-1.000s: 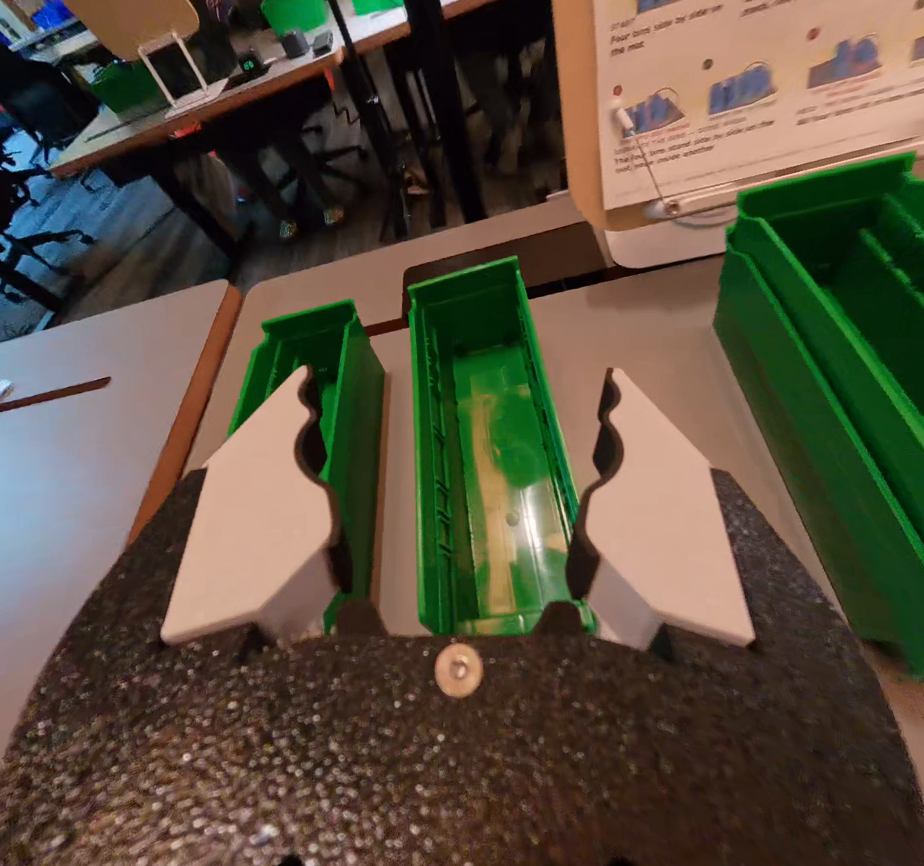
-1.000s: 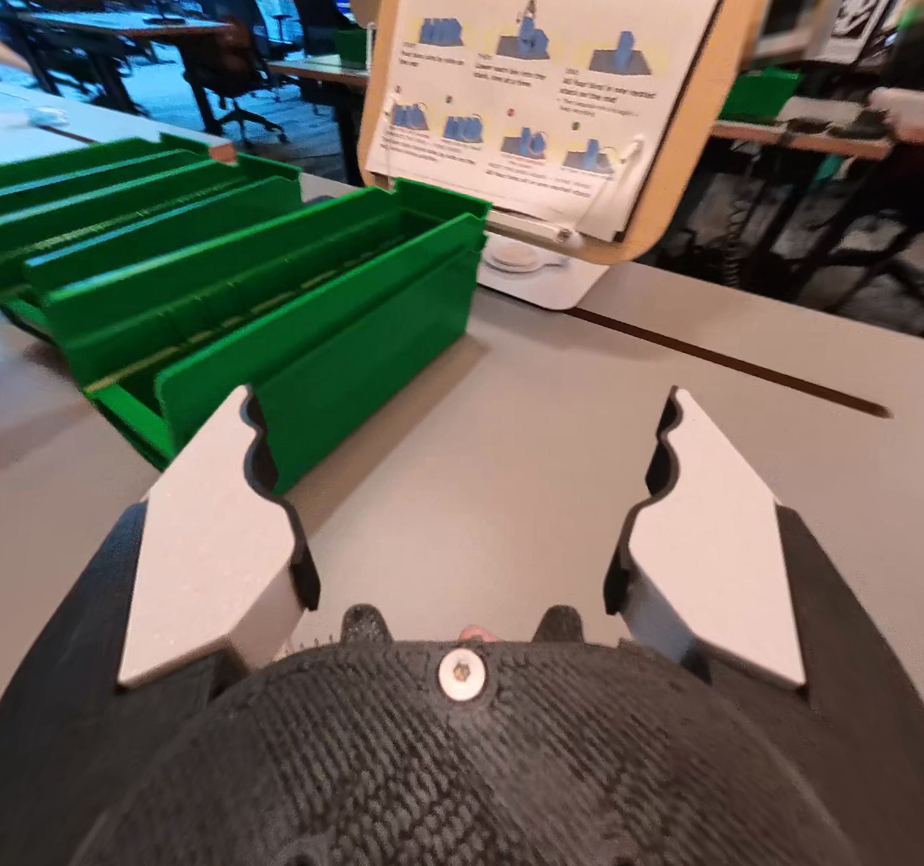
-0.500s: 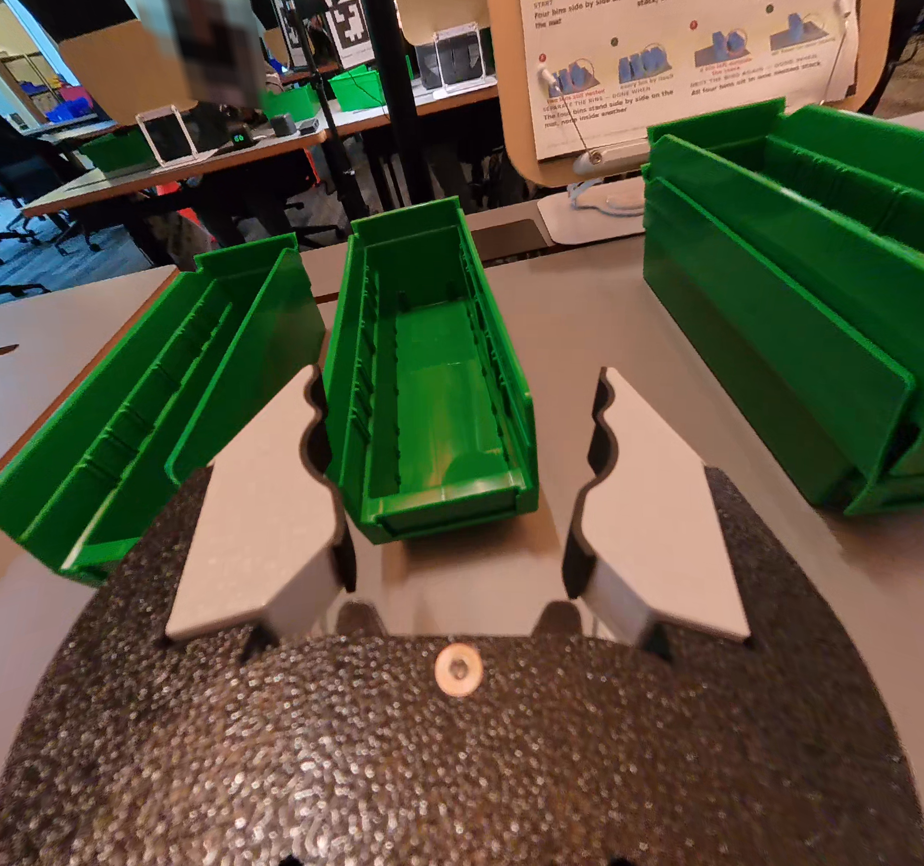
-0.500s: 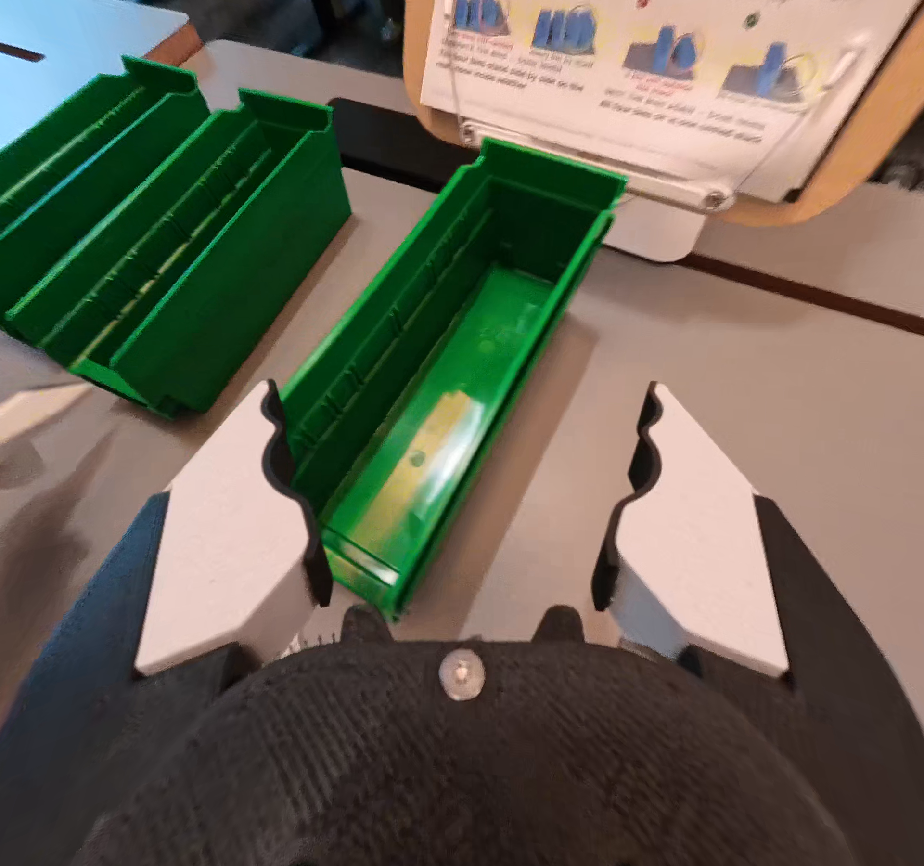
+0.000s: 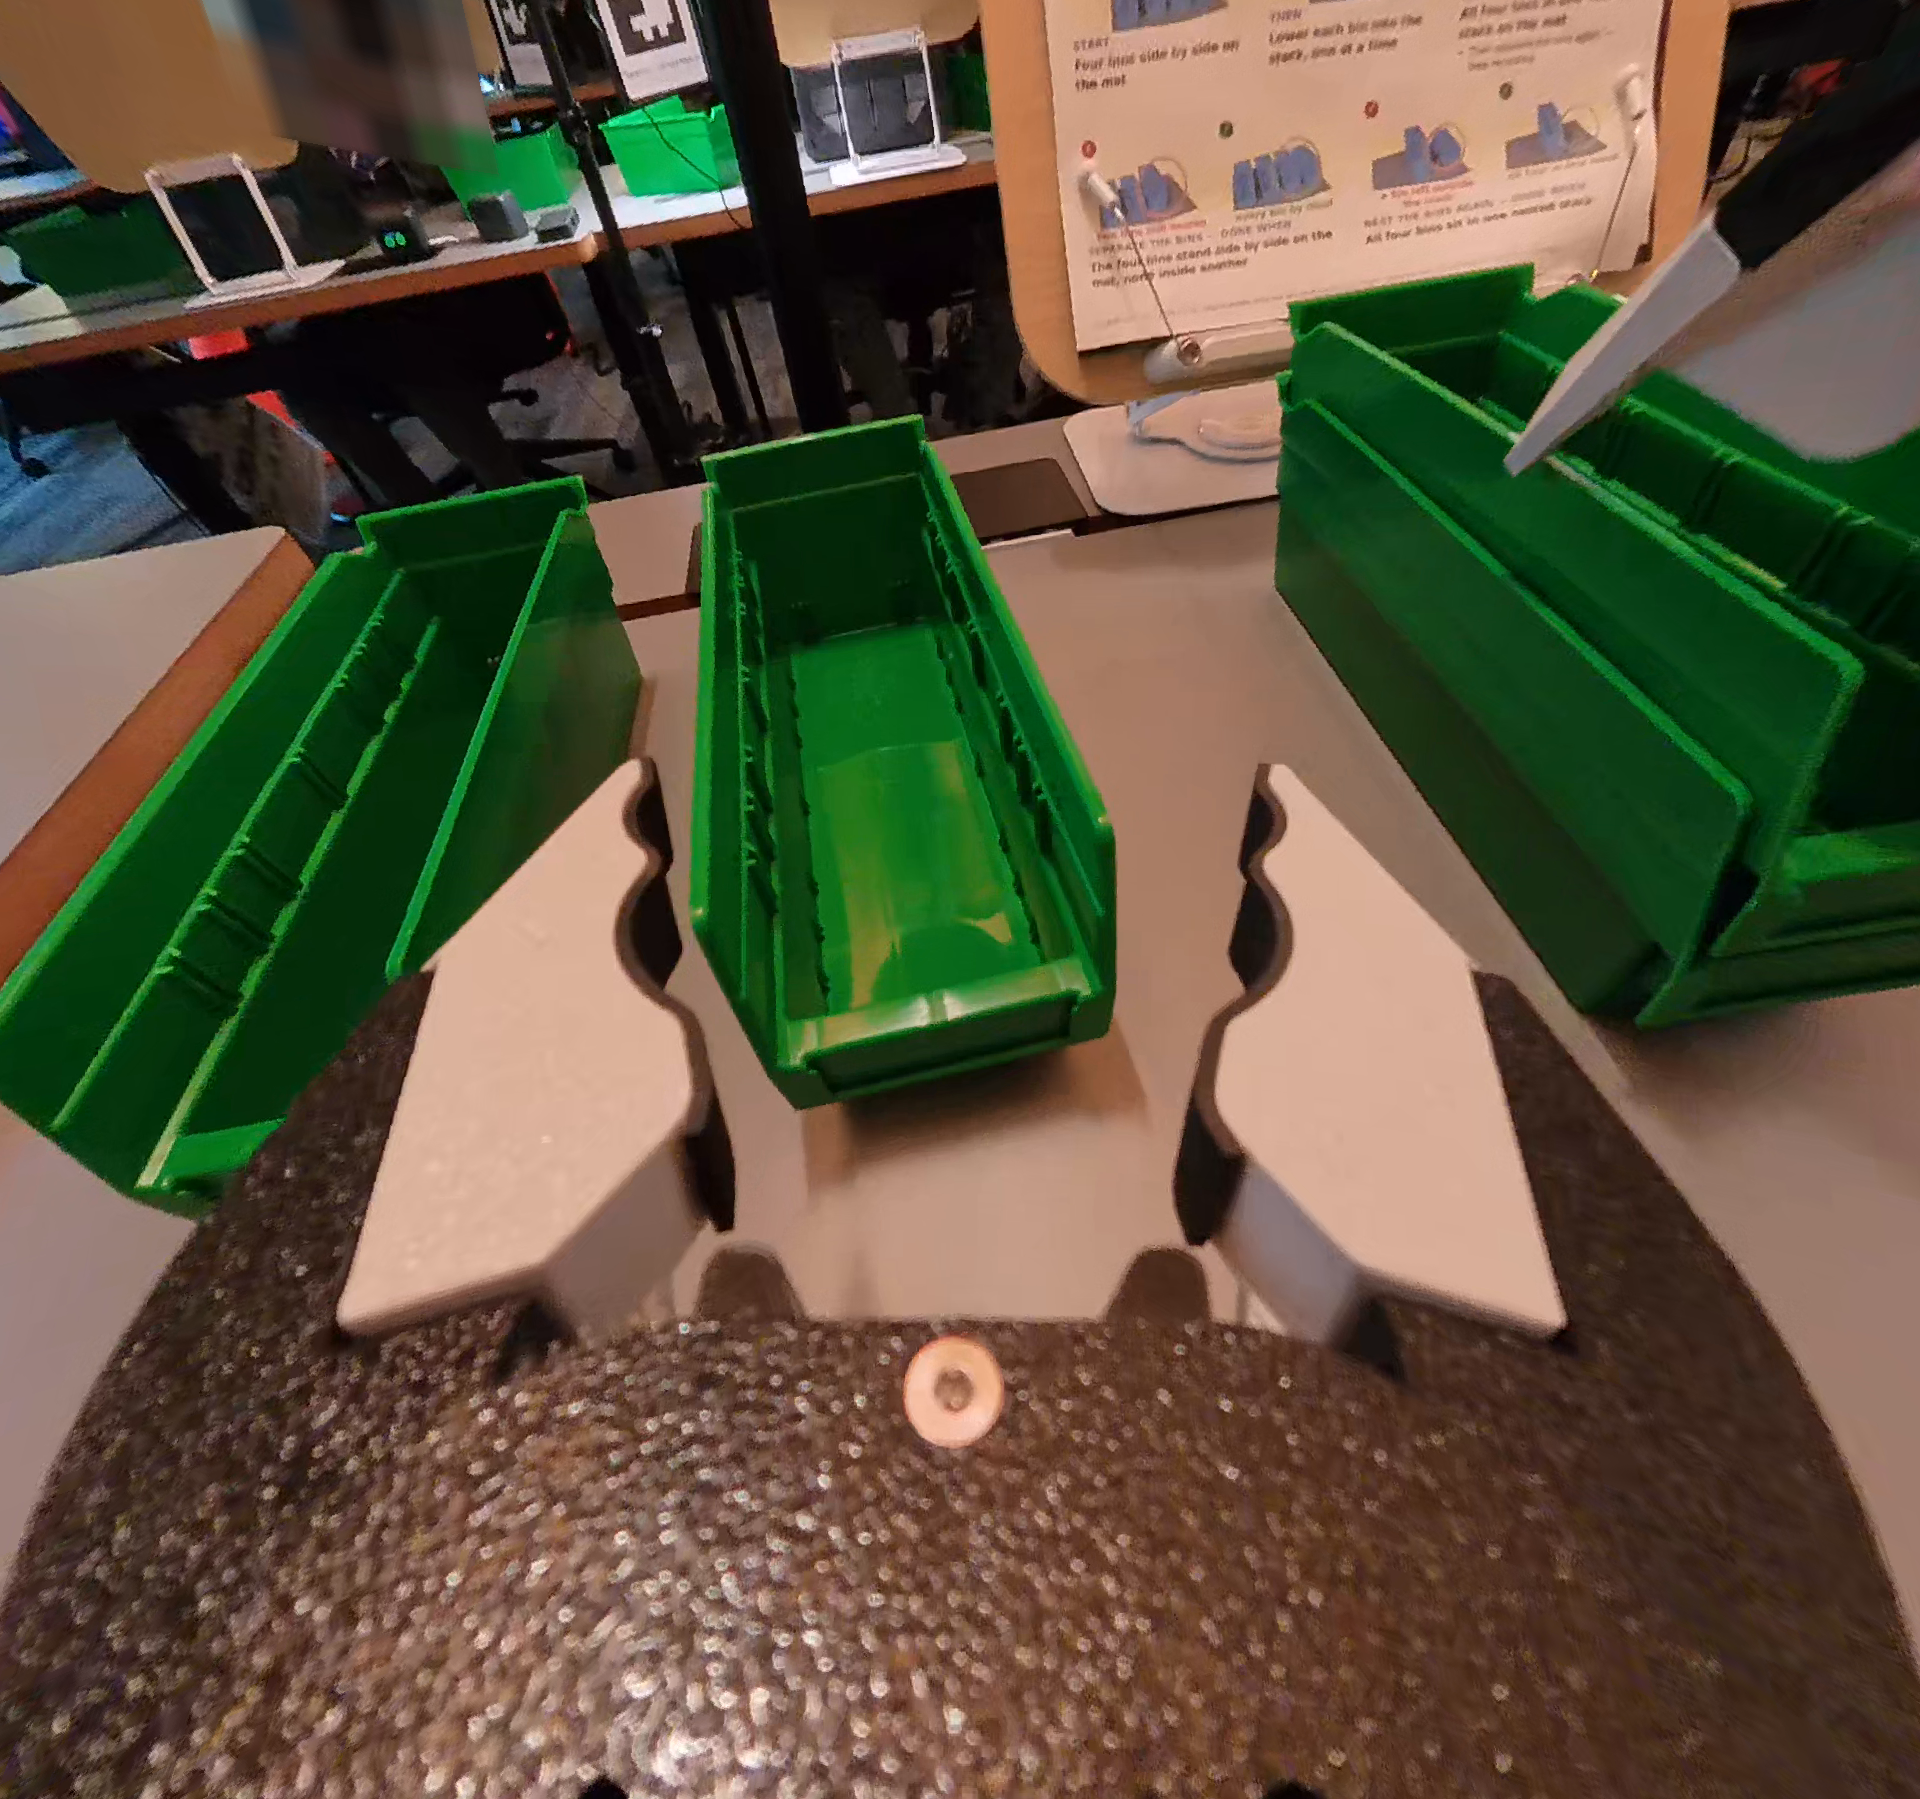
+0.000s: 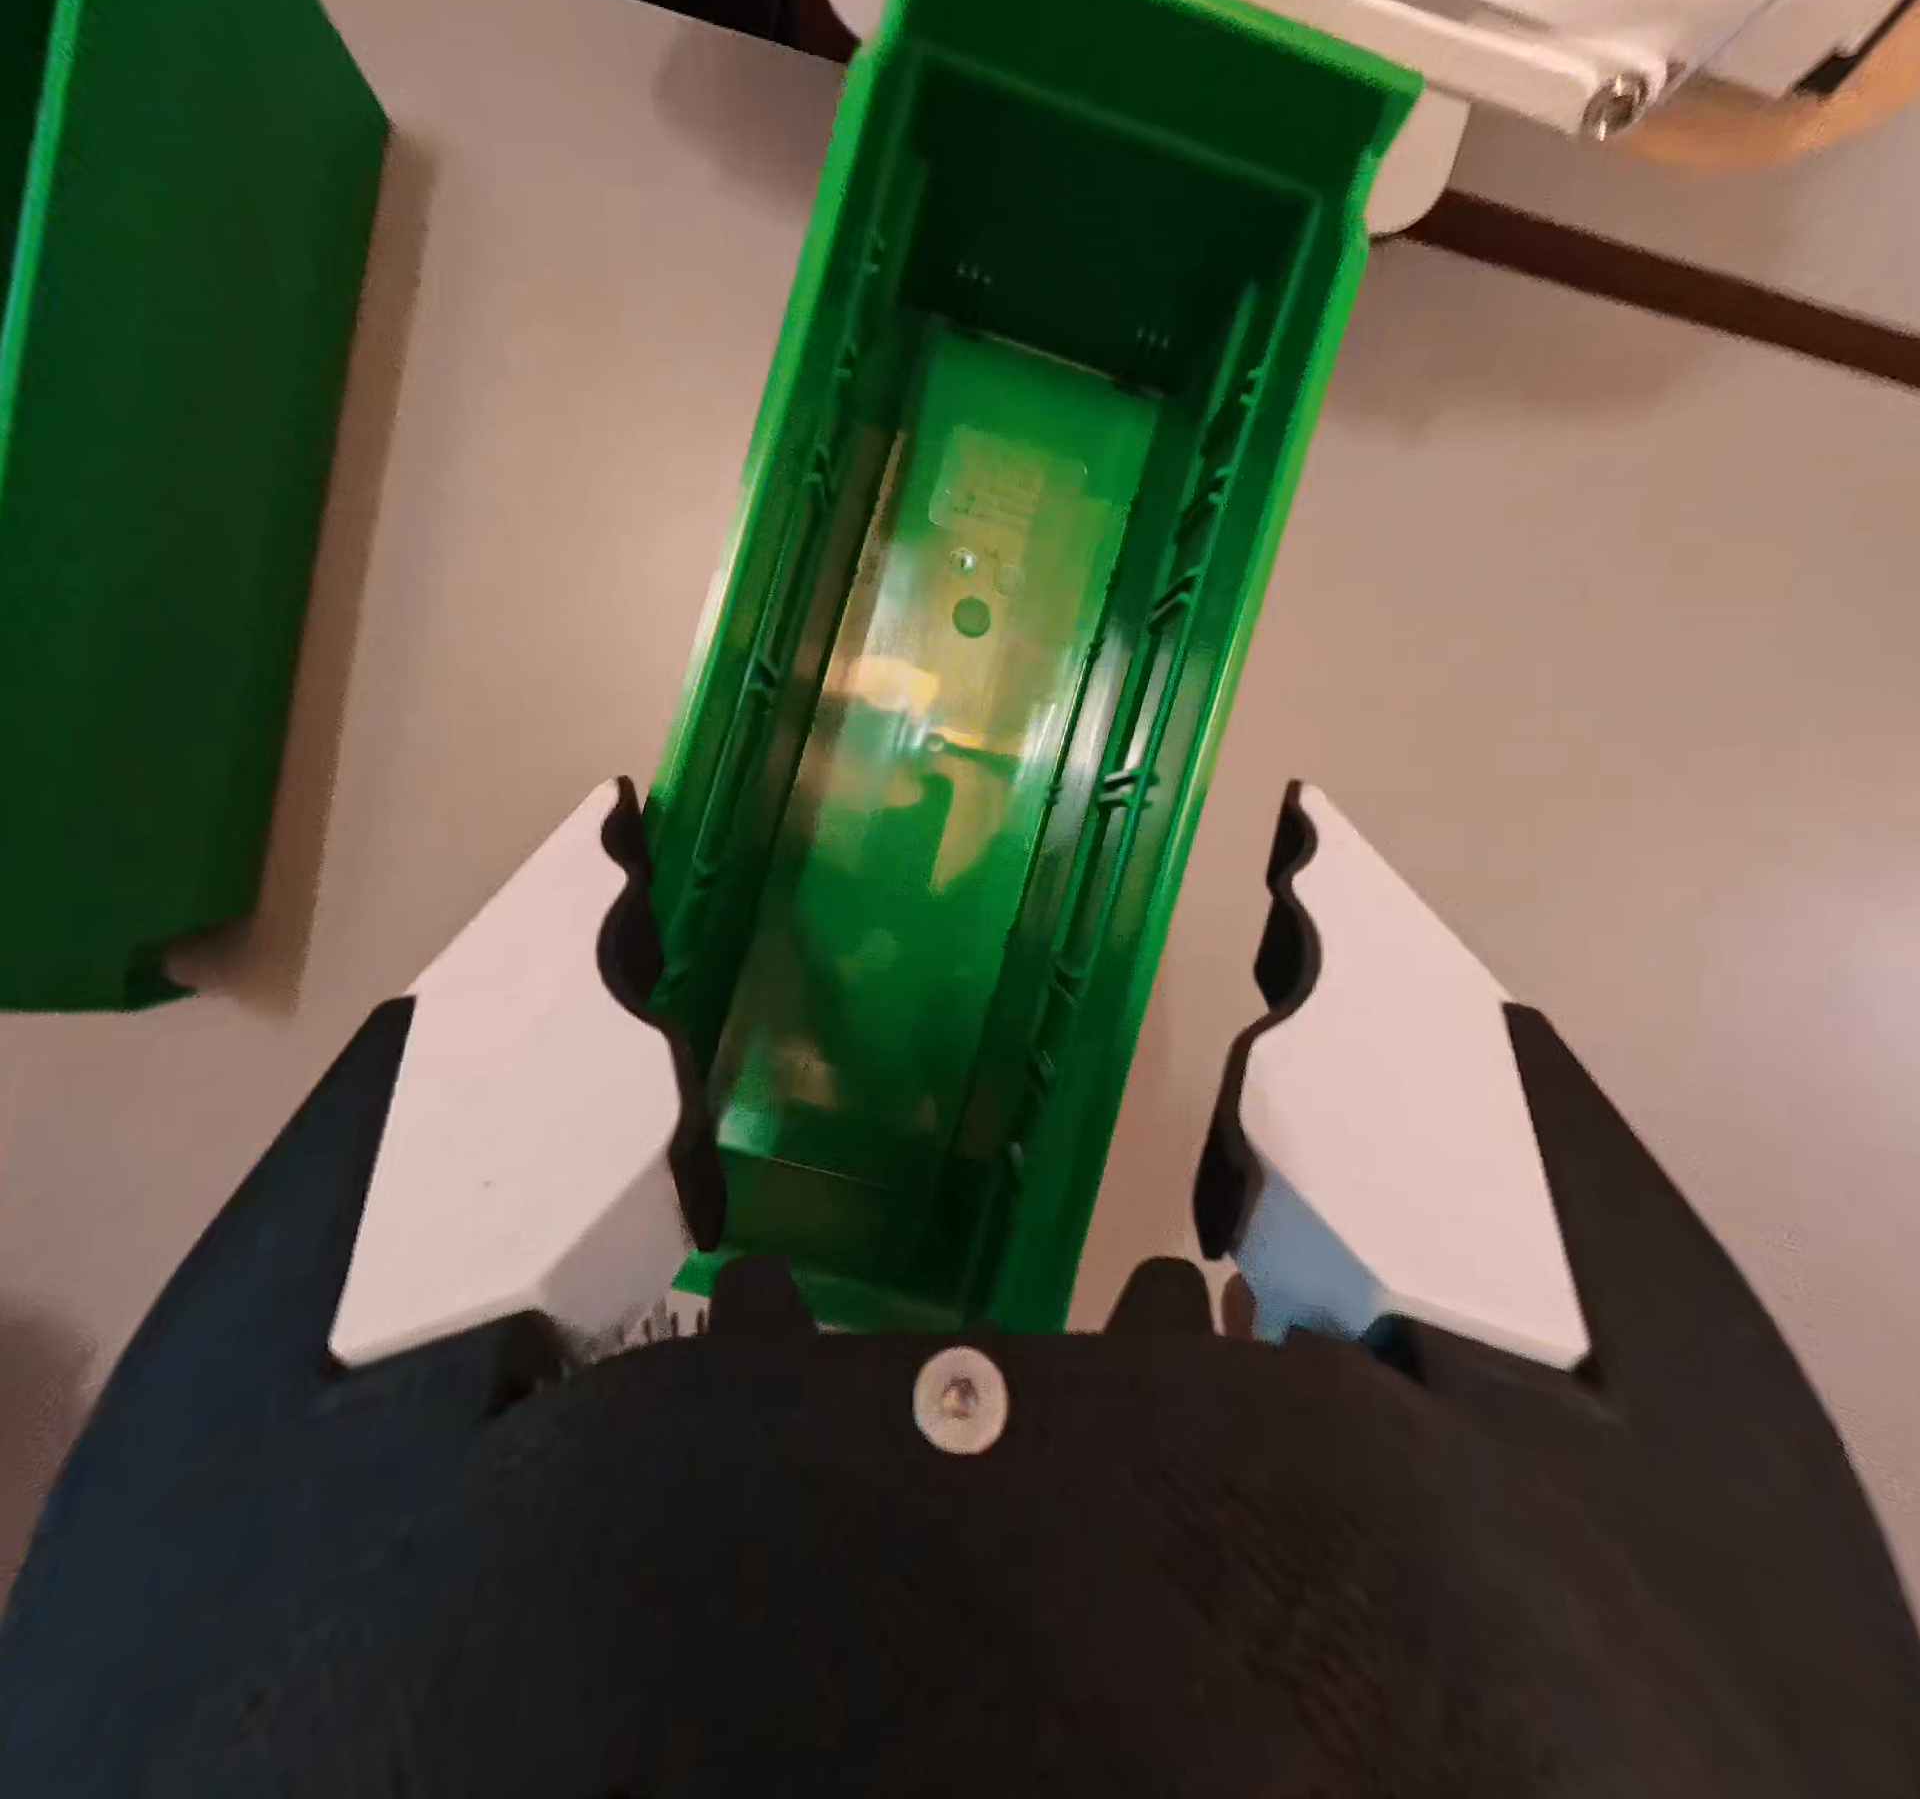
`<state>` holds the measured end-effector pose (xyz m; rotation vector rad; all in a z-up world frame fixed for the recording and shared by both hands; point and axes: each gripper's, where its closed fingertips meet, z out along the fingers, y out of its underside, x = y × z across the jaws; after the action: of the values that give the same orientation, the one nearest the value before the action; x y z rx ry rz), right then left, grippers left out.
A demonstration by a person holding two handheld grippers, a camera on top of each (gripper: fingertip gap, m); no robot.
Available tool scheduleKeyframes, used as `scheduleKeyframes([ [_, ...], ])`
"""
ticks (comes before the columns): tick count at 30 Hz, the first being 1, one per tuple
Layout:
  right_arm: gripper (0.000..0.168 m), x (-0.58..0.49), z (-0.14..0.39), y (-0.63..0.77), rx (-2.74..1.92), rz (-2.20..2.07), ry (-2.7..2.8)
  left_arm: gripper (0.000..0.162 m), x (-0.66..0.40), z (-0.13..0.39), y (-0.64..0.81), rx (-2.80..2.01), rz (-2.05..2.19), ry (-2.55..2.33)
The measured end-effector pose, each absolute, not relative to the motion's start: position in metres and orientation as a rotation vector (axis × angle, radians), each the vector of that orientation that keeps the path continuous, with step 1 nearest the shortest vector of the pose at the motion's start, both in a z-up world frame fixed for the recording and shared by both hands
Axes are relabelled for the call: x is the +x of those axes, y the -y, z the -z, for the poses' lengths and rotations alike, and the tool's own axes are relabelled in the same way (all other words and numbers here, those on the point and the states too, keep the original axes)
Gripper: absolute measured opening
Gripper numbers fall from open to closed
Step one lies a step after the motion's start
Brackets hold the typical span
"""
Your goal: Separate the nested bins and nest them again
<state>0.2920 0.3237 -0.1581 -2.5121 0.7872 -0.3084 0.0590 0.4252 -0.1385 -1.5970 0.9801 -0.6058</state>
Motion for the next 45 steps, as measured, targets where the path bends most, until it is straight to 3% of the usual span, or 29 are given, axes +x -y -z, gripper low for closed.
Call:
scheduleKeyframes([
  [4, 0.137, 0.299, 0.171, -0.322, -2.524, 0.346, -0.922, 0.107, 0.053, 0.139, -0.431, -1.61, 0.614, -0.961],
  [12, 0.128, 0.301, 0.18, -0.333, -2.519, 0.338, -0.928, 0.107, 0.043, 0.151, -0.443, -1.671, 0.625, -0.943],
  [27, 0.138, 0.302, 0.192, -0.332, -2.538, 0.154, -1.019, 0.107, 0.054, 0.154, -0.433, -1.673, 0.637, -0.995],
  [29, 0.137, 0.301, 0.192, -0.332, -2.549, 0.134, -1.023, 0.107, 0.055, 0.156, -0.432, -1.676, 0.635, -1.002],
  [32, 0.121, 0.294, 0.192, -0.336, -2.576, 0.059, -1.037, 0.107, 0.056, 0.16, -0.432, -1.691, 0.623, -1.02],
  [45, 0.115, 0.291, 0.192, -0.323, -2.79, -0.006, -1.044, 0.107, 0.05, 0.168, -0.44, -1.74, 0.651, -0.997],
])
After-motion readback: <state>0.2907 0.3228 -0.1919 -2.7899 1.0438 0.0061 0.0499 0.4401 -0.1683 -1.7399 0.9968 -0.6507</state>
